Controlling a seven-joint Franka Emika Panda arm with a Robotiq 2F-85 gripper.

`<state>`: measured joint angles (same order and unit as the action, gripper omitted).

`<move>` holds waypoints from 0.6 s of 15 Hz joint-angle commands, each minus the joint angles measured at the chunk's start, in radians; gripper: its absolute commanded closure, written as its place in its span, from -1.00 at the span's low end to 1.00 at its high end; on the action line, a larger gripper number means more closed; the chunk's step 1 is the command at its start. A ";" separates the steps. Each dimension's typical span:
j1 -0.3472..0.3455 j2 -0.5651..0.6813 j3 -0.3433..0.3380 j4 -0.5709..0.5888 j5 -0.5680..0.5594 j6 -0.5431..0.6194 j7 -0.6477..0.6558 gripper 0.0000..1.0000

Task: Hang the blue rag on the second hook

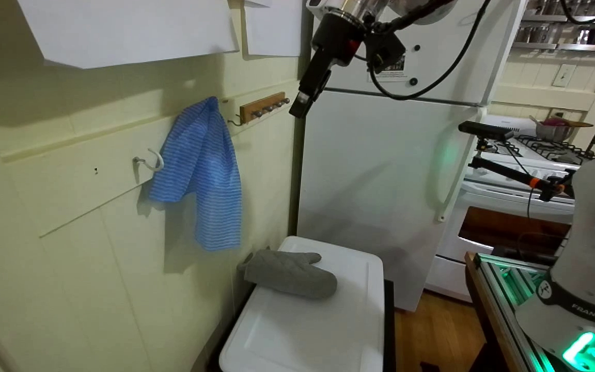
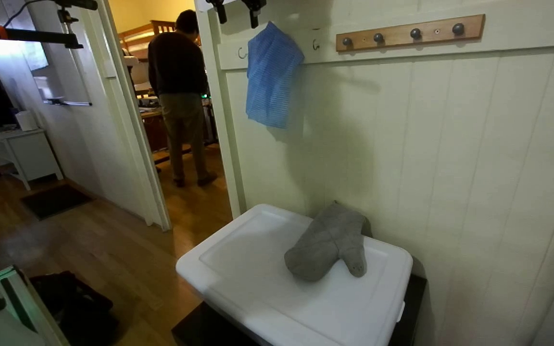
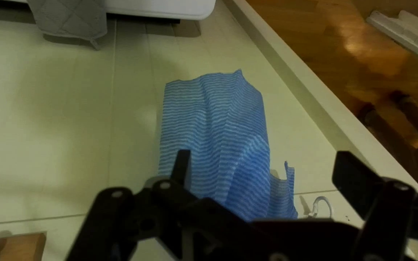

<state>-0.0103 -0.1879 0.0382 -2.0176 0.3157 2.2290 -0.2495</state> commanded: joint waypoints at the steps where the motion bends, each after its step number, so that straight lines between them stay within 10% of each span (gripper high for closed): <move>1: 0.022 -0.074 -0.027 -0.099 -0.015 0.070 -0.017 -1.00; 9: 0.013 -0.155 -0.076 -0.175 -0.037 0.096 0.003 -1.00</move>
<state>-0.0076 -0.2877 -0.0147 -2.1376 0.3022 2.3176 -0.2592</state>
